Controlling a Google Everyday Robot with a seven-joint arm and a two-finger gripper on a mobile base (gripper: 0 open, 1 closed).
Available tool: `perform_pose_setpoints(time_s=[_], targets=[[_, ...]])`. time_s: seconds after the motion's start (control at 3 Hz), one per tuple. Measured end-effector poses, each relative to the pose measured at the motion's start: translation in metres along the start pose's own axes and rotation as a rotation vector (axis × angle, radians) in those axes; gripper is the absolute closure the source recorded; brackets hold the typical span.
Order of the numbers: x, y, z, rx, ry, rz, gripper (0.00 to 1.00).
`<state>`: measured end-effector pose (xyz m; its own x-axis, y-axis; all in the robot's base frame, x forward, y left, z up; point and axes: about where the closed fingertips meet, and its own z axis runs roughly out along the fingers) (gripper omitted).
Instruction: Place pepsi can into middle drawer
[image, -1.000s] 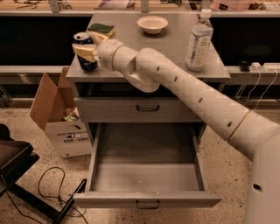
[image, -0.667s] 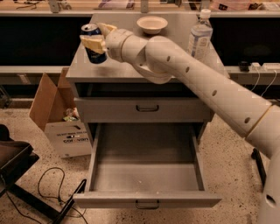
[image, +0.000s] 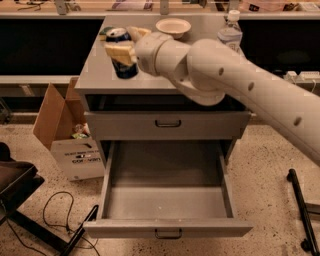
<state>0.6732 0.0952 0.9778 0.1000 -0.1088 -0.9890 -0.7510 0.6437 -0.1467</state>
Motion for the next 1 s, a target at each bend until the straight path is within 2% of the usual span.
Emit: perform_pose_setpoints(time_s=[0.33,0.67,1.0], targets=[[0.030,0.048,-0.040,-0.060,0.041,0.069,1.00],[0.065,0.088,-0.076,-0.129,0.044,0.101,1.00],[0.116,0.117,-0.096,-0.210,-0.056,0.138,1.00]])
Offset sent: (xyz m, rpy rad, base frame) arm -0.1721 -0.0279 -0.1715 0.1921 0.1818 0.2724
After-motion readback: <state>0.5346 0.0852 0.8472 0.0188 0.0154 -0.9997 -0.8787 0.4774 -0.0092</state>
